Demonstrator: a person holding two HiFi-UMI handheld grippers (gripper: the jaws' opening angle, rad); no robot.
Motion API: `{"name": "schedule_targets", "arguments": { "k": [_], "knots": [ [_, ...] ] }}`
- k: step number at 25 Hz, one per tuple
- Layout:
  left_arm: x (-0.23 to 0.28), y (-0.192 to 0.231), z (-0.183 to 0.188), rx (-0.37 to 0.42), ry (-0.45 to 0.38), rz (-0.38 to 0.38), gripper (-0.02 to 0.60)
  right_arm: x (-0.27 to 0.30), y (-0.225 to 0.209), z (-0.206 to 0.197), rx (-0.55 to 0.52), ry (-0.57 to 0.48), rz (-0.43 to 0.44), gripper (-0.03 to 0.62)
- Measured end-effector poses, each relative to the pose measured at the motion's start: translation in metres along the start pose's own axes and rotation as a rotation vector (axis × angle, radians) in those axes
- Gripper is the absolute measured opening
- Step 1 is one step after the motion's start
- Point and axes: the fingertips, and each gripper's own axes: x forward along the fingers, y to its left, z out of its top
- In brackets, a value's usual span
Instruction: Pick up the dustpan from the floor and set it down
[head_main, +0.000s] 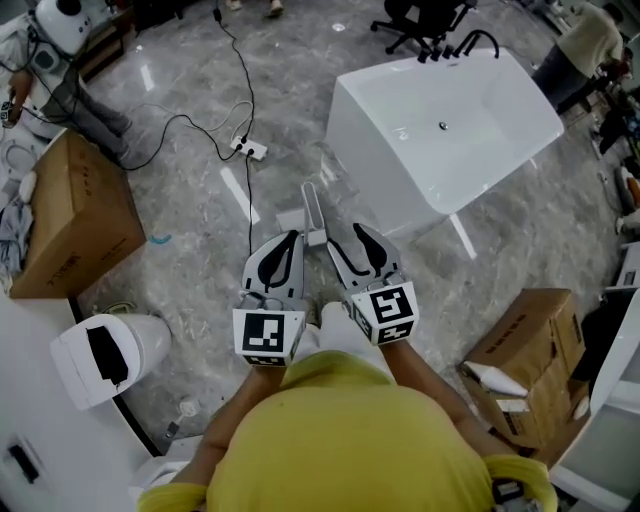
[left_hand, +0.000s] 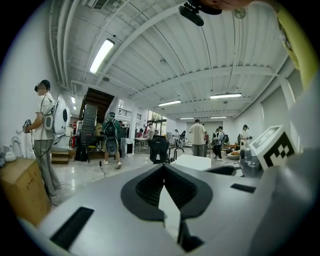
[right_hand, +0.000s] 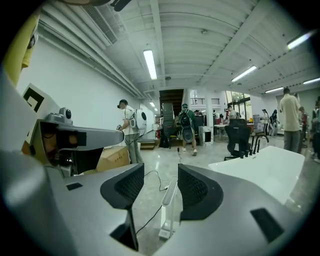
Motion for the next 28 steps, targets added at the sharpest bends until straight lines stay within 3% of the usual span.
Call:
{"name": "schedule_targets", "arguments": {
  "k": [9,17,23,28],
  "knots": [
    [0.024,0.013,-0.012,-0.032,0.056,0.028,0.002,0.045,-0.005,-0.044,0.004,0.142,0.142,0.222],
    [0.057,0.018,-0.045,-0.036,0.145,0.035,0.002,0.086,-0.024,-0.081,0.035,0.260,0.231,0.221],
    [0.075,0.024,-0.070,-0.057,0.220,0.043,0.002,0.116,-0.030,-0.100,0.118,0.334,0.328,0.224],
    [0.084,0.034,-0.078,-0.071,0.253,0.056,0.002,0.136,-0.031,-0.120,0.248,0.430,0.404,0.232]
  ]
}}
